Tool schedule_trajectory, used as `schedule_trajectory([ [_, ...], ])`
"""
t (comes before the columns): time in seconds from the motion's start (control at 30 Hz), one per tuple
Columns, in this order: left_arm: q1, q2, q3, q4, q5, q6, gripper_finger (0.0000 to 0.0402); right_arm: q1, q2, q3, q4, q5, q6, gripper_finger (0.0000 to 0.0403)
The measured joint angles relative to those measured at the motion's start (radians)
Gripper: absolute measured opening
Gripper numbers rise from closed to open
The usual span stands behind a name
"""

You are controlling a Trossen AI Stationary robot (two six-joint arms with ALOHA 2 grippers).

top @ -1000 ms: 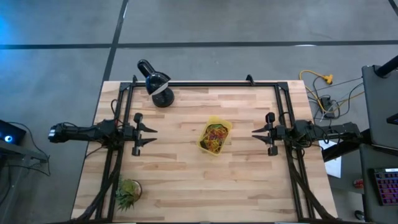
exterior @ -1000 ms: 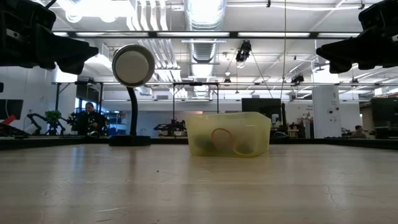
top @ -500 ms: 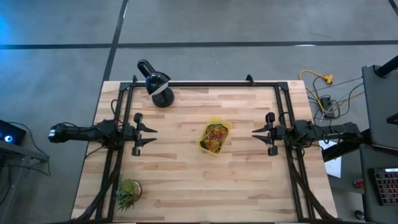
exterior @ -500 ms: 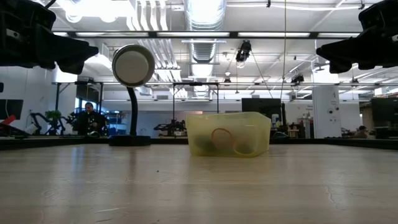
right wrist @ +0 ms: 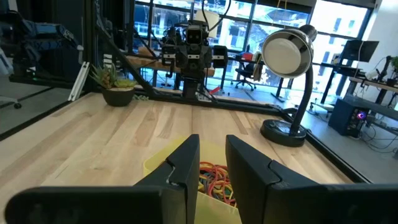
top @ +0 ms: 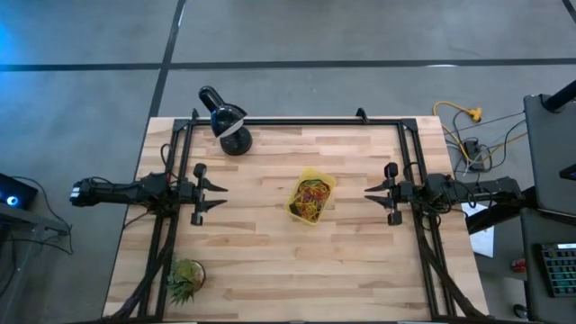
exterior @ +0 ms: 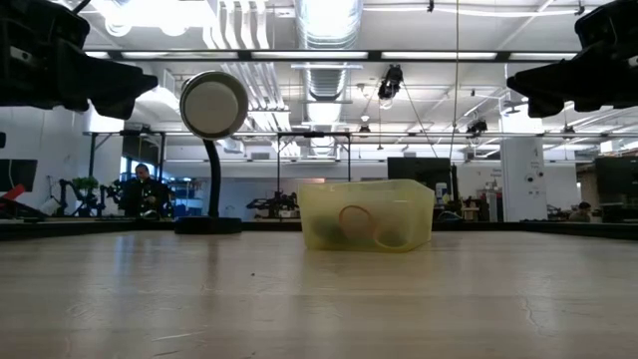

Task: Pick and place rubber bands into bin
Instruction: Return to Home Position

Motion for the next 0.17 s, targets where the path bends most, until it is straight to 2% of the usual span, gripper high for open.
schedule_trajectory([
  [0.17,0.000,0.001,0.000,0.000,0.000,0.000,0.0130,0.000,0.000,0.000,0.000,0.000,0.000,0.0073],
])
